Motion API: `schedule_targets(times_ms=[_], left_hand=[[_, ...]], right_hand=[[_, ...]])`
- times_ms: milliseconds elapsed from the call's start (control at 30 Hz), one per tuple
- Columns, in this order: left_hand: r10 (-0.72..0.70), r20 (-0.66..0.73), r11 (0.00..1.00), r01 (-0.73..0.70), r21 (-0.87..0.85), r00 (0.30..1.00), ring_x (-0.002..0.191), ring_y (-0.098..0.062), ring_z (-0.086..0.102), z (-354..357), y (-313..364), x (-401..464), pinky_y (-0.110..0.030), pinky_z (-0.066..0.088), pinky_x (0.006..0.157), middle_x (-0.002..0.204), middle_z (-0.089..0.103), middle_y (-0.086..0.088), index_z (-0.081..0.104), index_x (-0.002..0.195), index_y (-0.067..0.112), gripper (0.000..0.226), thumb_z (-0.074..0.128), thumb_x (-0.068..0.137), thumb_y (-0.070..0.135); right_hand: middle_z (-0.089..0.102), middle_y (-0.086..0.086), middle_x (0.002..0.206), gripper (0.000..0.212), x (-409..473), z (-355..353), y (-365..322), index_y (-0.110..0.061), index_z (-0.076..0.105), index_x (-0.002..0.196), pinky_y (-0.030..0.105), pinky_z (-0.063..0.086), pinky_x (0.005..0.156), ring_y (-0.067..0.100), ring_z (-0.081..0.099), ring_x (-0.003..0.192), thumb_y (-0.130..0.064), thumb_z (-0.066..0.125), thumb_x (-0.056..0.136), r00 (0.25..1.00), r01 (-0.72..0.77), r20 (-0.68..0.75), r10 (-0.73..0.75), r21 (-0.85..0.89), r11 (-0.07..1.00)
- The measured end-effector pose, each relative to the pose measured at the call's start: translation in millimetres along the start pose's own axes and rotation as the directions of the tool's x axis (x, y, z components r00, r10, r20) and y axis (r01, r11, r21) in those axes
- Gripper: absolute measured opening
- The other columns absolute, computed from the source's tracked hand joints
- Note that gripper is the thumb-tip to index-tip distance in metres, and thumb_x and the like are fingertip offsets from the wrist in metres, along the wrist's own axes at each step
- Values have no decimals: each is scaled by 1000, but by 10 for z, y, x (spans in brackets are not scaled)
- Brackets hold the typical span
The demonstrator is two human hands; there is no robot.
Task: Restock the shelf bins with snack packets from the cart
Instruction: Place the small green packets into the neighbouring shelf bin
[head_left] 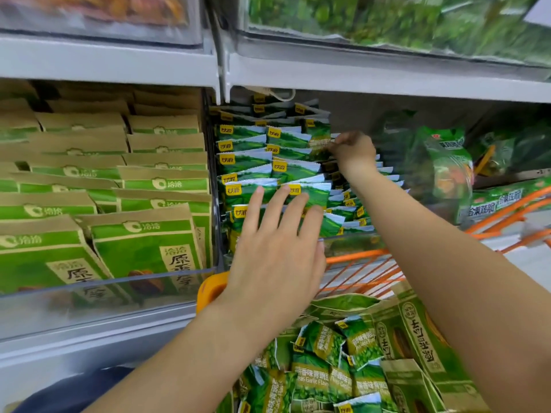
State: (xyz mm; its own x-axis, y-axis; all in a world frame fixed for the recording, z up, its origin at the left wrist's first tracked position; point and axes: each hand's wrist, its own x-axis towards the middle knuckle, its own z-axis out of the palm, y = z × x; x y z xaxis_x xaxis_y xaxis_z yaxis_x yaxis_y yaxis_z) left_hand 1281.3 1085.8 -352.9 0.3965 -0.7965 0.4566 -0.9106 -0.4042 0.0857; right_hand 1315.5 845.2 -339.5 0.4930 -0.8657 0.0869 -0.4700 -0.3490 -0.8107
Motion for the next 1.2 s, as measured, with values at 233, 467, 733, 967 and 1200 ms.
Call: schedule_targets(times_ms=[233,467,733,967,1200], left_hand=[[3,1,1000,-3,-8,1000,129,-32,47,1,1,-4,-52,25,114,129,60,-8,60,125,14,46,35,93,35],[11,2,997,-10,-76,1000,129,-32,47,-33,-28,-12,-48,19,115,130,59,-8,60,124,14,45,37,92,35],[0,-145,1000,-1,-8,989,100,-30,61,-45,-81,3,-47,25,109,97,69,-4,69,100,13,28,46,94,27],[-21,-245,998,6,-65,969,83,-31,55,31,-103,47,-41,37,93,86,64,-6,69,94,10,18,75,78,6],[-66,-219,993,43,-108,973,101,-34,60,14,-140,70,-47,46,96,110,65,-11,70,101,8,18,71,84,12]], right_hand=[[56,7,78,35,-127,-5,-59,-13,44,131,35,39,59,29,54,71,-14,48,96,968,237,192,-162,-481,844],[60,5,125,40,-546,-446,-240,-14,46,132,34,46,81,29,56,110,-23,56,94,944,322,180,-275,-342,883],[64,-4,93,23,-1347,-817,-80,-17,65,114,28,46,80,14,61,92,-27,60,93,870,332,468,-155,-324,886],[67,13,74,12,-1452,-711,-124,-24,64,77,27,42,63,19,58,69,-23,66,89,906,257,389,-167,-192,947],[66,0,76,8,-1350,-759,-160,-19,67,86,33,50,74,19,62,81,-26,65,90,950,274,227,-213,-283,919]])
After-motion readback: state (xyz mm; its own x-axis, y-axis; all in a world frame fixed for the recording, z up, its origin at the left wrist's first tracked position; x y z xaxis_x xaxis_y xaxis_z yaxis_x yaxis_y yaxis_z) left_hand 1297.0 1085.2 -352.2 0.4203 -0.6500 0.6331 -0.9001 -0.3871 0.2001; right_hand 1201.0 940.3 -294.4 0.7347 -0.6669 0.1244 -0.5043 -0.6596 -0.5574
